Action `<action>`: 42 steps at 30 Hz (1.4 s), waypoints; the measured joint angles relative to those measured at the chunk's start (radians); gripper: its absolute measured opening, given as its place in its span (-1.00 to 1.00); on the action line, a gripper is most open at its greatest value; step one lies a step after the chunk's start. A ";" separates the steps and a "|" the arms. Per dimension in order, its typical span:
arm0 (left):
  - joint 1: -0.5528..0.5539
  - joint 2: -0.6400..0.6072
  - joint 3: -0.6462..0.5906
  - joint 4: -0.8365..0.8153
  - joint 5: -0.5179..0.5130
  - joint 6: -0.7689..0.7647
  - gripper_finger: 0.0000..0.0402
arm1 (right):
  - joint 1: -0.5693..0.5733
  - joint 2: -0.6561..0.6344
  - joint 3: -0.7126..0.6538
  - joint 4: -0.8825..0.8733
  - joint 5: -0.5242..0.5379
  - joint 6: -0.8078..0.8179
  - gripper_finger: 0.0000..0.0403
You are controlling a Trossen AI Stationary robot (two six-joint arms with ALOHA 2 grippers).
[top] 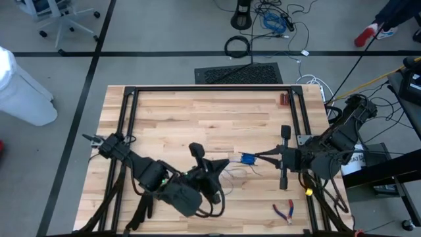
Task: Coil cords
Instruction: Coil the blue wire onto the black spool
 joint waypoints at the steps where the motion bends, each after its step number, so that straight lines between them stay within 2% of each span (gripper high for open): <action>1: -0.005 0.006 0.000 -0.014 0.001 -0.011 -0.96 | 0.004 0.000 0.000 0.005 -0.001 -0.004 -1.00; 13: -0.024 0.101 -0.001 -0.052 0.123 -0.051 -0.59 | 0.043 0.000 0.000 0.075 0.002 -0.066 -1.00; 22: -0.023 0.161 -0.002 -0.070 0.116 -0.145 -0.57 | 0.052 -0.003 0.000 0.085 0.009 -0.075 -1.00; 26: -0.030 0.161 -0.002 -0.158 0.081 -0.274 -0.57 | 0.073 -0.007 0.000 0.085 0.087 -0.075 -1.00; 30: -0.052 0.162 -0.002 -0.236 0.050 -0.329 -0.57 | 0.100 -0.015 0.000 0.085 0.138 -0.082 -1.00; 38: -0.081 0.162 -0.002 -0.249 0.172 -0.338 -0.57 | 0.152 -0.029 0.000 0.085 0.233 -0.095 -1.00; 42: -0.065 0.162 -0.002 -0.247 0.168 -0.386 -0.57 | 0.169 -0.029 0.000 0.091 0.240 -0.097 -1.00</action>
